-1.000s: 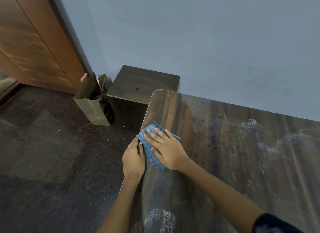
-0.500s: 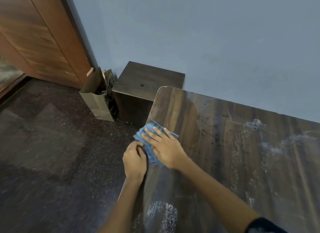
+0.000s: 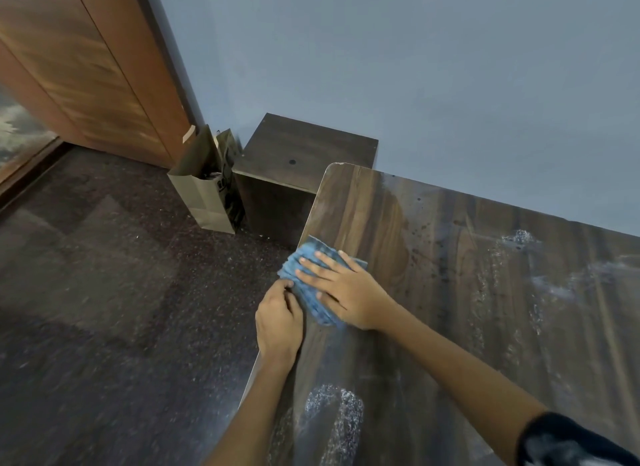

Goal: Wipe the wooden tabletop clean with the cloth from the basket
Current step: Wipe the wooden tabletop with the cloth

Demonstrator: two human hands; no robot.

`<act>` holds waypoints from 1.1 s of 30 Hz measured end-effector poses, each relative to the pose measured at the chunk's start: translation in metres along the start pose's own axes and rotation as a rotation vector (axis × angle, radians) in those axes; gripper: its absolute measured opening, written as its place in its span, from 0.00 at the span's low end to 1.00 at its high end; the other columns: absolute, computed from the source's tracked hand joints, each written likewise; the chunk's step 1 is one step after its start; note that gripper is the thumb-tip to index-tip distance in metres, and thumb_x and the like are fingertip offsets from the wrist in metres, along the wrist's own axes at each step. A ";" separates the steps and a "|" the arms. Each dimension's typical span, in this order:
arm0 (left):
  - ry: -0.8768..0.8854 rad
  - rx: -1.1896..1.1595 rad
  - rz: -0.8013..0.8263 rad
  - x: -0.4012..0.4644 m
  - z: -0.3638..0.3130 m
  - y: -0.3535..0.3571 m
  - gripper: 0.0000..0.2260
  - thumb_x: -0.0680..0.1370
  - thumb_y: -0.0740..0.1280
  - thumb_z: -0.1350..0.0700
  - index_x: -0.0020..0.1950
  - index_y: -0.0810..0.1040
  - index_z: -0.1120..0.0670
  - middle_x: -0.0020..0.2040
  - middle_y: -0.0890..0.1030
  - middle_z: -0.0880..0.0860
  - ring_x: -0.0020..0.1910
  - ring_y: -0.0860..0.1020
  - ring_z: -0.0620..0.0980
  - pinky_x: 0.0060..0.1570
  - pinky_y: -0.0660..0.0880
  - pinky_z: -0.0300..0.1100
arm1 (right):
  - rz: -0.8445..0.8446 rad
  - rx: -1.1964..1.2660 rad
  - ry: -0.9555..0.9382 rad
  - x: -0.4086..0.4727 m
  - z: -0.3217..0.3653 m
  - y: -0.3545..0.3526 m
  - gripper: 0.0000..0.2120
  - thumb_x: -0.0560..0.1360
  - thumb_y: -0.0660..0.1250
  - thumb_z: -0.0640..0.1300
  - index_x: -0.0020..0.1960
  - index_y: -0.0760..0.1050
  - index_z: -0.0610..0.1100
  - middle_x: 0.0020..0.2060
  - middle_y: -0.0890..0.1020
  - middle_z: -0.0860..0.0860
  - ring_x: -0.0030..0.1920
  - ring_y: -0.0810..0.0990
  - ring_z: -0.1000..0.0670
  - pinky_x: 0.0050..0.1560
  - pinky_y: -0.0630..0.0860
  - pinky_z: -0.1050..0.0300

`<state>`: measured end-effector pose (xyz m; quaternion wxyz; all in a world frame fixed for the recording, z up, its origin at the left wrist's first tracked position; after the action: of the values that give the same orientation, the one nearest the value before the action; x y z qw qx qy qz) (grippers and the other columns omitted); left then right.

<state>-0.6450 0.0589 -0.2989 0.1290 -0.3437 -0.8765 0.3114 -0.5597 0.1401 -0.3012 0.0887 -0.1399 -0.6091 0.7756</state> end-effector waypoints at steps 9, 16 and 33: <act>-0.011 0.038 0.035 -0.007 0.003 0.001 0.16 0.78 0.58 0.62 0.66 0.72 0.58 0.62 0.77 0.54 0.59 0.77 0.52 0.62 0.71 0.47 | -0.103 0.046 0.786 -0.007 -0.110 -0.021 0.25 0.82 0.43 0.50 0.77 0.42 0.51 0.77 0.44 0.52 0.76 0.43 0.46 0.73 0.42 0.42; -0.004 0.033 0.062 -0.013 0.005 -0.003 0.16 0.79 0.56 0.61 0.65 0.73 0.56 0.57 0.80 0.54 0.55 0.78 0.53 0.56 0.73 0.47 | 0.142 0.063 0.003 -0.033 0.018 0.009 0.26 0.81 0.47 0.50 0.76 0.41 0.55 0.75 0.43 0.59 0.75 0.38 0.53 0.72 0.37 0.49; 0.005 0.060 0.061 -0.019 0.007 -0.004 0.17 0.79 0.57 0.60 0.68 0.70 0.58 0.61 0.78 0.55 0.58 0.76 0.53 0.58 0.73 0.47 | 0.087 -0.005 0.121 0.005 0.007 0.008 0.29 0.75 0.37 0.53 0.77 0.44 0.54 0.76 0.48 0.57 0.76 0.45 0.51 0.73 0.46 0.45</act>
<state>-0.6361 0.0405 -0.3016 0.1317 -0.3671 -0.8556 0.3403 -0.5668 0.1331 -0.3084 0.0914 -0.2131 -0.5979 0.7673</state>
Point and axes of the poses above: each hand's wrist, its own x-axis towards the middle knuckle, its own y-axis out of the palm, z = x × y, the point moved 10 cm from there along x, towards the middle knuckle
